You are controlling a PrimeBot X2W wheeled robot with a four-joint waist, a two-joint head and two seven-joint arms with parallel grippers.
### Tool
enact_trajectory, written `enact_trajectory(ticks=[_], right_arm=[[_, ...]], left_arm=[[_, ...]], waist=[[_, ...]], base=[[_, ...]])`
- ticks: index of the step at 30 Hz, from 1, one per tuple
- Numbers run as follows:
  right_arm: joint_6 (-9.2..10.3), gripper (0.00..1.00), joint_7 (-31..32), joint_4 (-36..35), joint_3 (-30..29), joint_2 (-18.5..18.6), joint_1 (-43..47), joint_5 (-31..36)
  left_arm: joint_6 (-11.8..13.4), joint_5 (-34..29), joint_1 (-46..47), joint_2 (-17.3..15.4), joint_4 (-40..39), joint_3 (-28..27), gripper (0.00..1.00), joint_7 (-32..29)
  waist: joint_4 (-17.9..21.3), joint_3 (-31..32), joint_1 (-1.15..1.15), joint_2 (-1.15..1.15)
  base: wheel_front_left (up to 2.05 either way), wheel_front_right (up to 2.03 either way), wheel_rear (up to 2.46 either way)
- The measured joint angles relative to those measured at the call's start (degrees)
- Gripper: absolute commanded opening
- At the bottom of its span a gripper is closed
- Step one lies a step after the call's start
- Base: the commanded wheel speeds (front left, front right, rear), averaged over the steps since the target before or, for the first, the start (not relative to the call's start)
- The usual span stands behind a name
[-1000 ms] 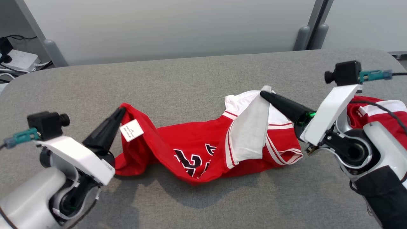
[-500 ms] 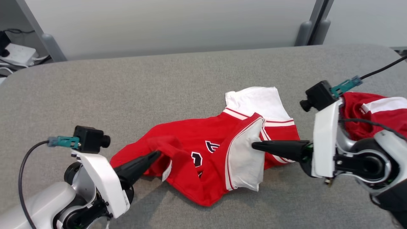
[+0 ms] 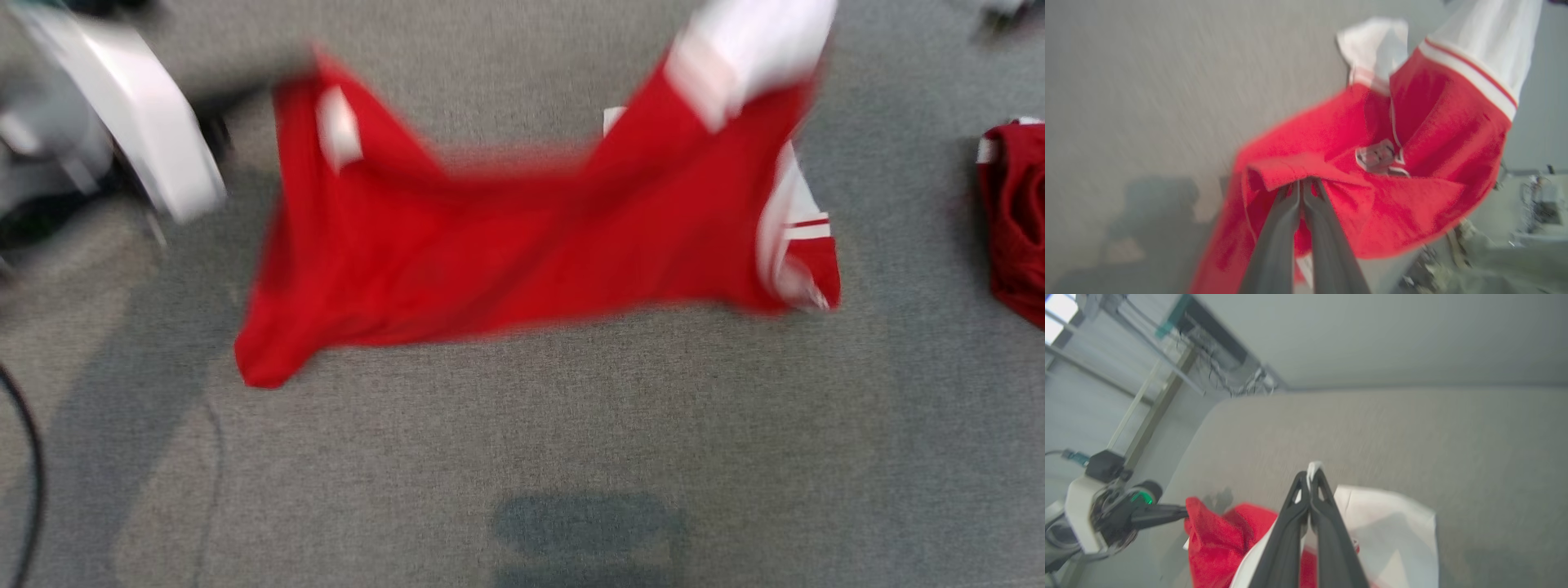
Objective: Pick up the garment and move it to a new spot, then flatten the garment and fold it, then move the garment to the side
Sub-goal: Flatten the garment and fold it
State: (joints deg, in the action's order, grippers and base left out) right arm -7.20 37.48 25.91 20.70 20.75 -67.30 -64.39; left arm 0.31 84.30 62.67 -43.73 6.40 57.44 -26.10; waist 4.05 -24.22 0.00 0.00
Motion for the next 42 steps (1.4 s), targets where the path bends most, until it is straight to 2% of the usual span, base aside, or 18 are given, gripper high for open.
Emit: enact_trajectory(ticks=[1,2,3,5,6,9,13,16,21,24,29,33,35,42], right_arm=[[0.13,0.00,-8.1,4.4,-5.4,-2.3,-8.3,4.6],[0.12,0.00,-14.2,7.9,-9.9,-3.9,-16.2,7.9],[0.12,0.00,-19.5,10.9,-13.1,-5.0,-22.8,10.6],[0.12,0.00,-23.7,14.5,-14.6,-5.5,-30.3,14.2],[0.11,0.00,-25.1,15.9,-14.7,-6.1,-31.8,15.7],[0.12,0.00,-24.2,21.1,-14.3,-9.0,-31.1,15.3],[0.12,0.00,-21.3,22.5,-14.1,-10.7,-29.5,13.3],[0.12,0.00,-15.6,21.2,-14.0,-11.1,-28.6,8.5],[0.12,0.00,2.1,12.9,-12.3,-11.7,-18.8,-4.2],[0.12,0.00,10.7,6.7,-10.5,-10.0,-9.1,-8.8],[0.13,0.00,14.0,-1.6,-10.1,-6.1,6.0,-11.5],[0.12,0.00,15.6,-6.6,-10.9,-6.0,14.1,-15.0],[0.13,0.00,16.2,-8.2,-11.1,-6.0,17.5,-16.5],[0.13,0.00,17.5,-9.6,-11.2,-5.8,27.1,-17.9]], left_arm=[[-1.8,-6.6,8.4,1.0,3.2,-4.6,0.00,8.8],[-3.1,-10.6,16.5,2.9,6.3,-9.6,0.00,16.1],[-4.1,-12.6,23.4,4.4,8.6,-12.6,0.00,20.4],[-5.9,-17.1,30.1,6.1,12.1,-14.2,0.00,24.5],[-6.4,-18.4,30.9,6.4,14.3,-13.6,0.00,25.0],[-7.2,-19.0,28.4,7.6,21.0,-11.5,0.00,26.2],[-7.4,-18.7,27.2,7.5,24.1,-10.4,0.00,28.7],[-7.4,-17.7,25.8,6.4,24.7,-8.8,0.00,31.5],[-7.4,-15.0,16.4,4.4,24.0,-3.0,0.00,36.1],[-7.4,-12.7,9.1,4.4,22.1,-0.2,0.00,38.9],[-7.6,-11.4,0.0,3.3,21.8,0.3,0.00,40.4],[-7.6,-11.8,-5.8,5.4,22.0,-3.7,0.00,40.5],[-7.6,-13.5,-8.7,6.6,22.2,-6.9,0.00,40.5],[-7.6,-17.9,-20.8,7.7,21.8,-11.0,0.00,40.6]], waist=[[0.1,-1.8,0.00,0.00],[0.1,-3.5,0.00,0.00],[0.1,-5.0,0.00,0.00],[0.2,-7.4,0.00,0.00],[0.3,-8.3,0.00,0.00],[0.9,-10.4,0.00,0.00],[1.8,-12.0,0.00,0.00],[2.9,-13.8,0.00,0.00],[4.8,-15.5,0.00,0.00],[5.2,-14.3,0.00,0.00],[5.0,-10.6,0.00,0.00],[4.2,-7.1,0.00,0.00],[3.7,-5.0,0.00,0.00],[2.6,3.0,0.00,0.00]], base=[[0.00,0.00,0.00],[0.00,0.00,0.00],[0.00,0.00,0.00],[0.00,0.00,0.00],[0.00,0.00,0.00],[0.00,0.00,0.00],[0.00,0.00,0.00],[0.00,0.00,0.00],[0.00,0.00,0.00],[0.00,0.00,0.00],[0.00,0.00,0.00],[0.00,0.00,0.00],[0.00,0.00,0.00],[0.00,0.00,0.00]])
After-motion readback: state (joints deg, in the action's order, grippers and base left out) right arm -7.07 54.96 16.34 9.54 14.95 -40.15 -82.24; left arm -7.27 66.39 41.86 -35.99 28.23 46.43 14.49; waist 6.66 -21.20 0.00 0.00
